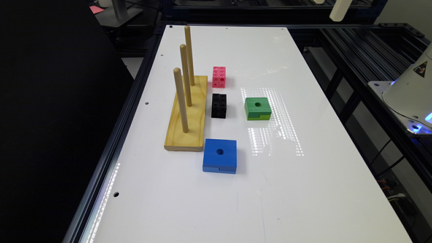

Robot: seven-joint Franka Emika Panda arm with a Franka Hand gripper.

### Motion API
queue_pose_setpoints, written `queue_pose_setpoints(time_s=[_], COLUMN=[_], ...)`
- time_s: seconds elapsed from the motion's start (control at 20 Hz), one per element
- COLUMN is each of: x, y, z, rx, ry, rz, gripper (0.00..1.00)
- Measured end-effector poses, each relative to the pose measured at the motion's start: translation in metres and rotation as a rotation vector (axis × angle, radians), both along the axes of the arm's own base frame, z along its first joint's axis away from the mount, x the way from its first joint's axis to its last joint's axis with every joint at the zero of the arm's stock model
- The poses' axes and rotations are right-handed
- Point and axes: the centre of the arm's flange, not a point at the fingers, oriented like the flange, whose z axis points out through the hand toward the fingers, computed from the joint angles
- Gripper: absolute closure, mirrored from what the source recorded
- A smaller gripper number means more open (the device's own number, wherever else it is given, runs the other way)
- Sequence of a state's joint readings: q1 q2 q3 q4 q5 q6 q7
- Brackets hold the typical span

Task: Pick up blue block.

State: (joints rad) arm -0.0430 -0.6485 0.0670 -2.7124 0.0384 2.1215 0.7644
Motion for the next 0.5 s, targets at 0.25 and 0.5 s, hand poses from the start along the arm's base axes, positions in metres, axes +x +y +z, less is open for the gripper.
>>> queue_pose_setpoints(time_s=[0.25,0.5], x=[0.016,0.026], y=[0.004,0.011], z=[0.002,0.004], rx=[0.002,0.003], ry=[0.009,0.013], rz=[0.003,0.003], gripper=[0.0,0.0])
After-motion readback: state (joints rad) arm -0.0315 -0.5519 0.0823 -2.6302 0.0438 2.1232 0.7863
